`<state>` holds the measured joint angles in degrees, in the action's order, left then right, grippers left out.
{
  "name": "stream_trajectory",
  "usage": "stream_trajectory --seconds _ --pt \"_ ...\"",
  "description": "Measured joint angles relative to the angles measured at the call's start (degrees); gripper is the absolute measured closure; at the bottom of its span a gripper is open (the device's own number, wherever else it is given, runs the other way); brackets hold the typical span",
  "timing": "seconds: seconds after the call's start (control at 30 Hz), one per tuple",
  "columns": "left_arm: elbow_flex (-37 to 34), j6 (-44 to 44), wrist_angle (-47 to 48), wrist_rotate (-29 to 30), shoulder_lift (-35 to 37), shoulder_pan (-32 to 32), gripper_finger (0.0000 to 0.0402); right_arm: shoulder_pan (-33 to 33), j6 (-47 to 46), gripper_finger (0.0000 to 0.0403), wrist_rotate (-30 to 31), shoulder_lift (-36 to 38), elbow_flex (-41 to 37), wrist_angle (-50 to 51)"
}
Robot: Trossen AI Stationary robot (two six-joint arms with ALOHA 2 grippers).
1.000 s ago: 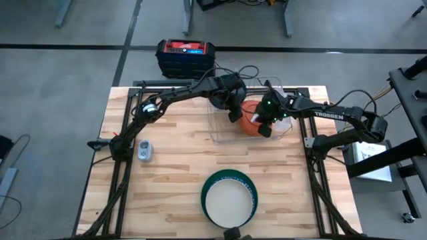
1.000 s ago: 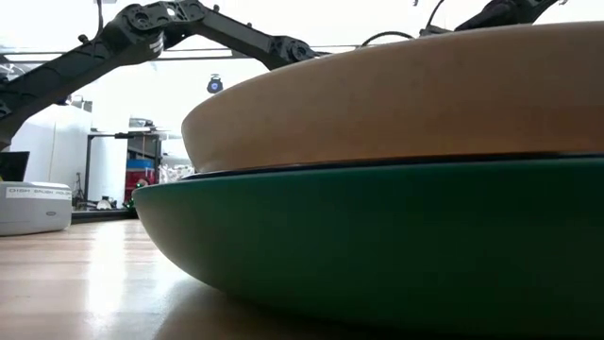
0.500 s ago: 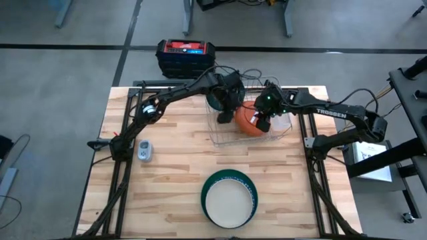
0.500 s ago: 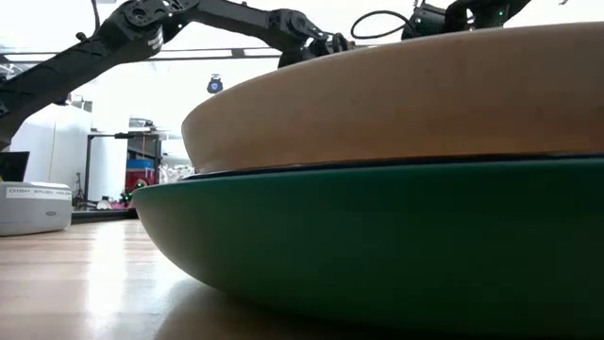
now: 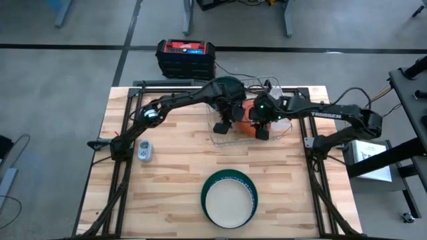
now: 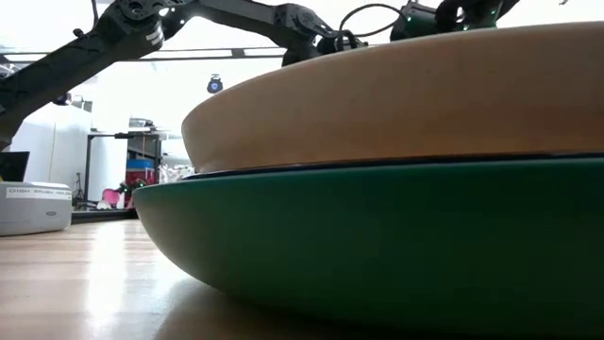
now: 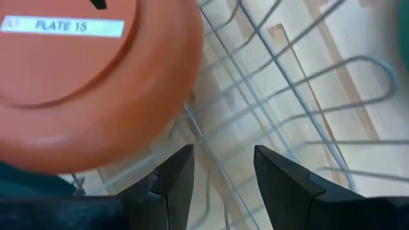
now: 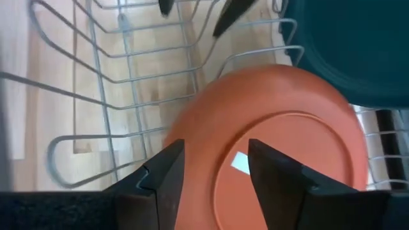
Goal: Sort dishes
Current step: Put the orange plate in the dish rack
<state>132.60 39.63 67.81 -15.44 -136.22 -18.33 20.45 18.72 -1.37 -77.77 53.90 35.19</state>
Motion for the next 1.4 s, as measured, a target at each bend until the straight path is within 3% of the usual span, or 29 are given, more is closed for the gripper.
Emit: stream_trajectory --seconds 0.47,0.83,1.0,1.2,1.4 --pt "0.0 1.7 12.2 3.6 11.9 -0.6 0.025 -1.1 -3.0 0.0225 2.9 -3.6 0.2 -4.3" --pt "-1.6 -3.7 17.5 4.4 21.9 -6.7 0.025 -1.2 -6.1 0.0242 3.1 -3.0 0.2 -4.1" --pt "-12.1 -6.1 11.6 -1.4 26.9 -7.3 0.0249 -2.3 -7.6 0.0245 3.0 -3.7 0.0 -4.5" --pt "-32.7 -7.3 -2.1 -1.7 33.3 -5.7 0.0249 -5.2 -6.3 0.0239 3.1 -3.9 0.0 -8.1" --pt "-48.7 -10.8 -19.6 -1.5 40.7 -4.4 0.0249 -7.8 -0.6 0.0242 5.9 -5.2 1.2 -9.6"
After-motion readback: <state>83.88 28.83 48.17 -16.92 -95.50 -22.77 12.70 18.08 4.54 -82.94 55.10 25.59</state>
